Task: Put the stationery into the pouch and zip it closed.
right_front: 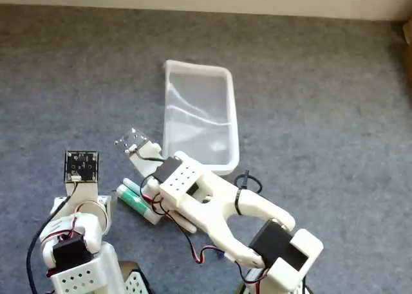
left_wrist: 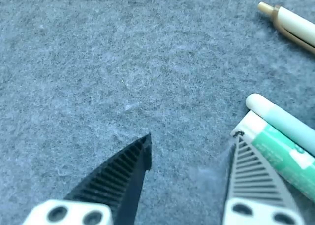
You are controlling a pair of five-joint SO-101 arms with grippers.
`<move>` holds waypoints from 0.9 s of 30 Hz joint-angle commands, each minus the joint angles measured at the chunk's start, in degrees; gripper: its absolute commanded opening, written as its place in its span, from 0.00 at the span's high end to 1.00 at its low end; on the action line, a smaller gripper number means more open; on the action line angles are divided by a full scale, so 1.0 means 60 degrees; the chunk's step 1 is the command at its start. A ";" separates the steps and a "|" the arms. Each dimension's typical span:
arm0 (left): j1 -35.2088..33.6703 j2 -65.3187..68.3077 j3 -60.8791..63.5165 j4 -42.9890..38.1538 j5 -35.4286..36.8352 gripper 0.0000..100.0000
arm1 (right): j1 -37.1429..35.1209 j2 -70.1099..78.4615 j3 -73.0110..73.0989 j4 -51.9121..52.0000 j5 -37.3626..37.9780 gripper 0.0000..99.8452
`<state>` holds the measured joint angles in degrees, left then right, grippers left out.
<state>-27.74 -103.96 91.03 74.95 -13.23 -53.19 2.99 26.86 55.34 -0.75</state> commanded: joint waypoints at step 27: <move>-0.0007 -0.0066 -0.0037 -0.0161 0.0088 0.75 | 0.0212 -0.0183 -0.0549 -0.0007 -0.0073 0.90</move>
<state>-27.65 -103.96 91.03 74.95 -13.23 -52.57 2.29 25.98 56.13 -0.75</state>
